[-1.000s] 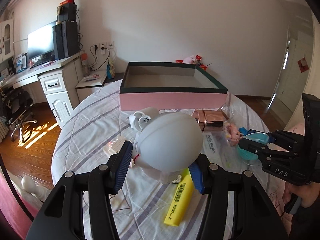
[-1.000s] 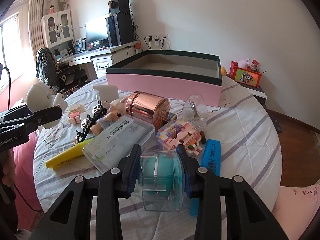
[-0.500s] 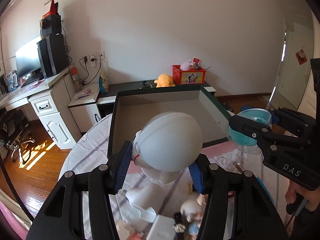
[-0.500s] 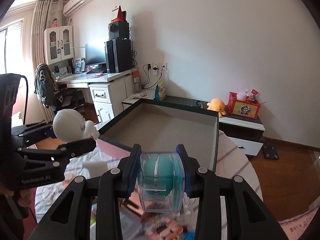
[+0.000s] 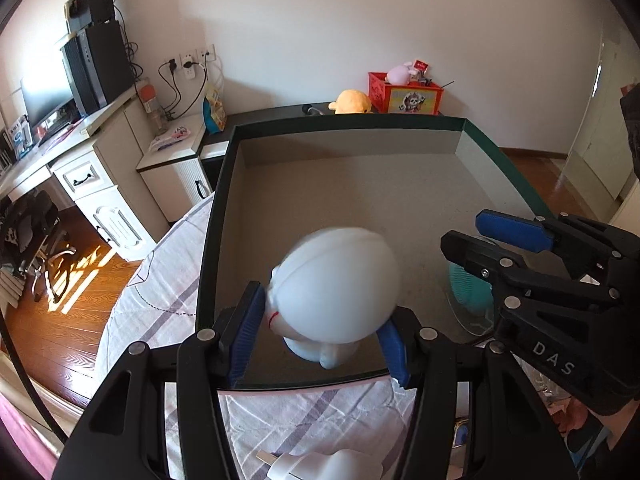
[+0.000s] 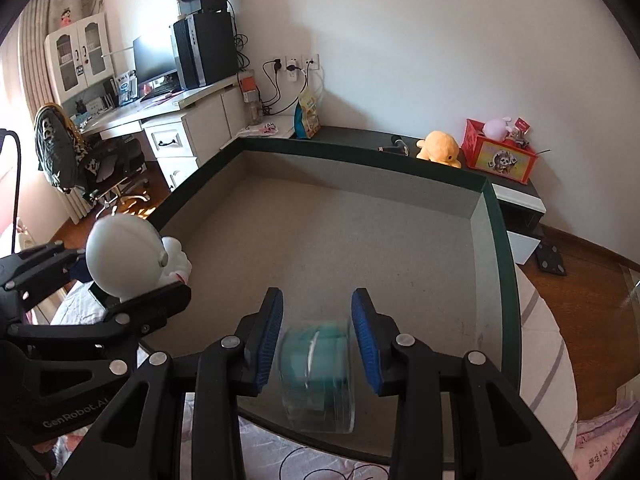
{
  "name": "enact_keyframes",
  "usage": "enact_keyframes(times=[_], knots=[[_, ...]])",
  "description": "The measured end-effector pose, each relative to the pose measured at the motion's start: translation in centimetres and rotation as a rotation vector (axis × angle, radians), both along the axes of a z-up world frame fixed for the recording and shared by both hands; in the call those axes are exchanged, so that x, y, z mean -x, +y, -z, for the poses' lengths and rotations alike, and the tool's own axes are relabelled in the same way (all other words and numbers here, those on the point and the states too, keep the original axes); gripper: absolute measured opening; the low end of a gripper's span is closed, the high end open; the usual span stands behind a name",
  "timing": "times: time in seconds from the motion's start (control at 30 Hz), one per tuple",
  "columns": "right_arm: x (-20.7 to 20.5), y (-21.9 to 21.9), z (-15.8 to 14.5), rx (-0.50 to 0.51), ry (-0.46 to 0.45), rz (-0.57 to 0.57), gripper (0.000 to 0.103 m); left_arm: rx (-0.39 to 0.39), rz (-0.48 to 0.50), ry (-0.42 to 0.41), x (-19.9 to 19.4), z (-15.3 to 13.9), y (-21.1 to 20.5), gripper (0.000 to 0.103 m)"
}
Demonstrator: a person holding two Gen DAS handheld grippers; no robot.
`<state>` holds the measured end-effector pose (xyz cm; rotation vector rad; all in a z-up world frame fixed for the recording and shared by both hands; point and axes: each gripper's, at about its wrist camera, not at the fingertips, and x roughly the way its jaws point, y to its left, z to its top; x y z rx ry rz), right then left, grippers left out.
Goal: Organize rigid objects
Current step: 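Carry lamp and dispenser into the pink box and open both tools, then withdraw both tools and reach toward the yellow highlighter and blue case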
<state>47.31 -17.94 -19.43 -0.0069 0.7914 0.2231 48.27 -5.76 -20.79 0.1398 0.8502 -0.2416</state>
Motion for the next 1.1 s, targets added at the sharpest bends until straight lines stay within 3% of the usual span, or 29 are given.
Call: enact_keyframes(times=[0.07, 0.2, 0.27, 0.3, 0.47, 0.5, 0.6, 0.83, 1.1], knots=[[-0.2, -0.6, -0.1, -0.017, 0.010, 0.007, 0.039, 0.005, -0.007, -0.007, 0.4, -0.2, 0.1, 0.067], [1.9, -1.1, -1.4, -0.026, -0.024, 0.048, 0.058, 0.019, -0.037, -0.079, 3.2, -2.1, 1.3, 0.090], [4.0, -1.5, -2.8, -0.027, -0.069, 0.075, 0.071, 0.041, -0.064, -0.132, 5.6, -3.5, 2.4, 0.098], [5.2, -1.7, -3.7, -0.019, -0.095, 0.095, 0.084, 0.048, -0.078, -0.160, 6.8, -4.3, 2.9, 0.103], [12.9, -1.3, -7.5, -0.024, -0.241, 0.136, 0.091, 0.084, -0.128, -0.298, 14.4, -7.9, 4.8, 0.103], [14.7, -1.2, -8.1, -0.022, -0.269, 0.140, 0.102, 0.085, -0.143, -0.327, 16.1, -8.4, 4.9, 0.103], [19.6, -0.8, -9.3, -0.034, -0.339, 0.153, 0.103, 0.087, -0.167, -0.401, 20.5, -9.7, 5.0, 0.103], [28.6, 0.4, -10.3, -0.001, -0.406, 0.198, 0.103, 0.050, -0.167, -0.500, 28.8, -10.8, 4.7, 0.103], [34.5, 0.2, -11.7, 0.011, -0.470, 0.227, 0.103, 0.081, -0.165, -0.557, 34.0, -11.8, 5.0, 0.103]])
